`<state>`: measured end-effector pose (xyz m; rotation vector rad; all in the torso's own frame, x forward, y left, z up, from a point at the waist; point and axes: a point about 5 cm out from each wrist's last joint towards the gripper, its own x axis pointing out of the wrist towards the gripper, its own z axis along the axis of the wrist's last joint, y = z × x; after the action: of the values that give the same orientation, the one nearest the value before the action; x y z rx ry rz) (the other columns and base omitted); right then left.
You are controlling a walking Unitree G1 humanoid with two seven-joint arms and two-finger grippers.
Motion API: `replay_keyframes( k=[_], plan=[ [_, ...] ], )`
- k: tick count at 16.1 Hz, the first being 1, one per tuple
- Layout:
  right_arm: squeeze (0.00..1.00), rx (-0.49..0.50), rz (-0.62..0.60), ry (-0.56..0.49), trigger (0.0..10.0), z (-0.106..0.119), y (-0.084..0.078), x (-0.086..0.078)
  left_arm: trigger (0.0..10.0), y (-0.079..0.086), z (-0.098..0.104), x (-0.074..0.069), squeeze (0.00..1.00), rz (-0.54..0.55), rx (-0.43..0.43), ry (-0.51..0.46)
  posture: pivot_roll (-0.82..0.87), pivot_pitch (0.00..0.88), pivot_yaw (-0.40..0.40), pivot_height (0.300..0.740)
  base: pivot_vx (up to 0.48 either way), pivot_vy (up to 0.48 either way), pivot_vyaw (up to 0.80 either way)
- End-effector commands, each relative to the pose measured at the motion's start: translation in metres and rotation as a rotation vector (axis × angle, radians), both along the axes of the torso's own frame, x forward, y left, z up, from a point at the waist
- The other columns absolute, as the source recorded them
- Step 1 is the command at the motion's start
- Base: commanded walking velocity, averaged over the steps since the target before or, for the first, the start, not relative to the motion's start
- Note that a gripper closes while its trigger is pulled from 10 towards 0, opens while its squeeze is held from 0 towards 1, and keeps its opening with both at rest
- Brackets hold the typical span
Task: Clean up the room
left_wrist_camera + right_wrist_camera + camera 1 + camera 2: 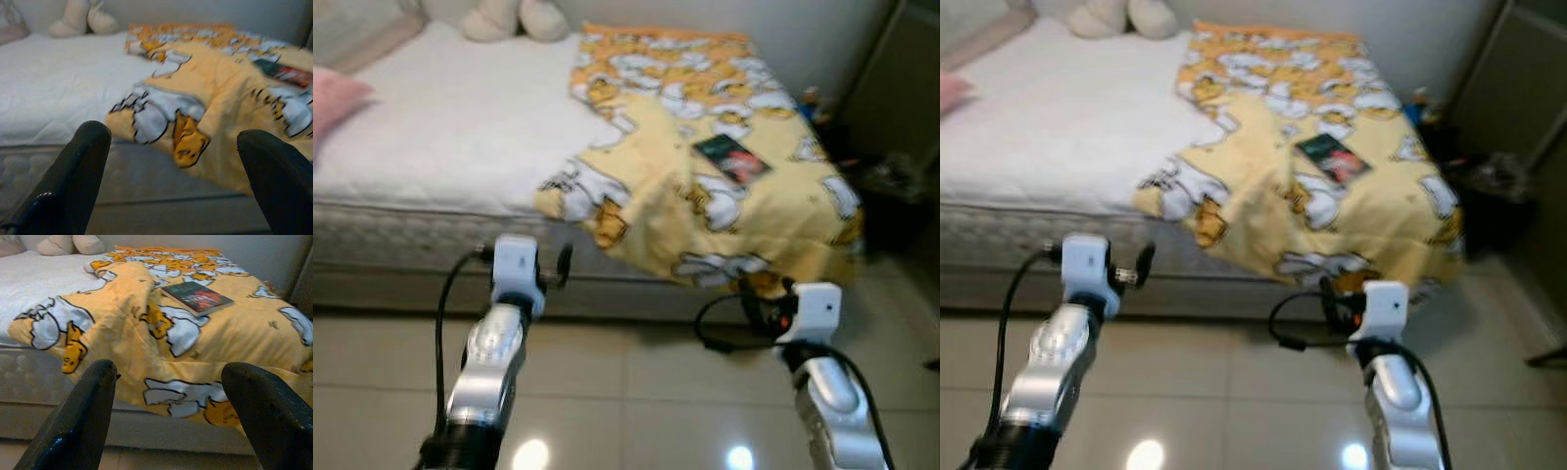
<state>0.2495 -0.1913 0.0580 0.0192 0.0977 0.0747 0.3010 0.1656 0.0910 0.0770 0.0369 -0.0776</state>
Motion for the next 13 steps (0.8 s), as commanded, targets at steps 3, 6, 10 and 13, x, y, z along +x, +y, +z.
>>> replay_keyframes(
  k=[3, 6, 10, 13],
  plan=[
    [0.0, 0.005, -0.005, -0.005, 10.0, 0.0, 0.0, 0.002, 10.0, 0.008, -0.002, 0.002, 0.0, 0.019, 0.023, 0.004, -0.09, 0.0, 0.012, 0.74, 0.0, -0.419, 0.0],
    [0.0, -0.015, -0.048, 0.0, 10.0, -0.005, -0.012, -0.005, 10.0, 0.008, -0.005, 0.004, 0.0, 0.027, 0.055, 0.016, -0.09, 0.0, 0.01, 0.74, 0.0, -0.28, 0.0],
    [0.0, -0.04, -0.117, 0.037, 10.0, -0.015, -0.031, -0.02, 10.0, 0.011, -0.002, 0.007, 0.0, 0.039, 0.028, -0.003, -0.11, 0.0, 0.003, 0.74, 0.207, 0.0, 0.0],
    [0.0, -0.057, -0.135, 0.046, 10.0, -0.018, -0.038, -0.03, 10.0, 0.009, -0.001, 0.011, 0.0, 0.042, 0.016, 0.005, -0.12, 0.0, 0.004, 0.74, 0.48, 0.0, 0.0]
  ],
)
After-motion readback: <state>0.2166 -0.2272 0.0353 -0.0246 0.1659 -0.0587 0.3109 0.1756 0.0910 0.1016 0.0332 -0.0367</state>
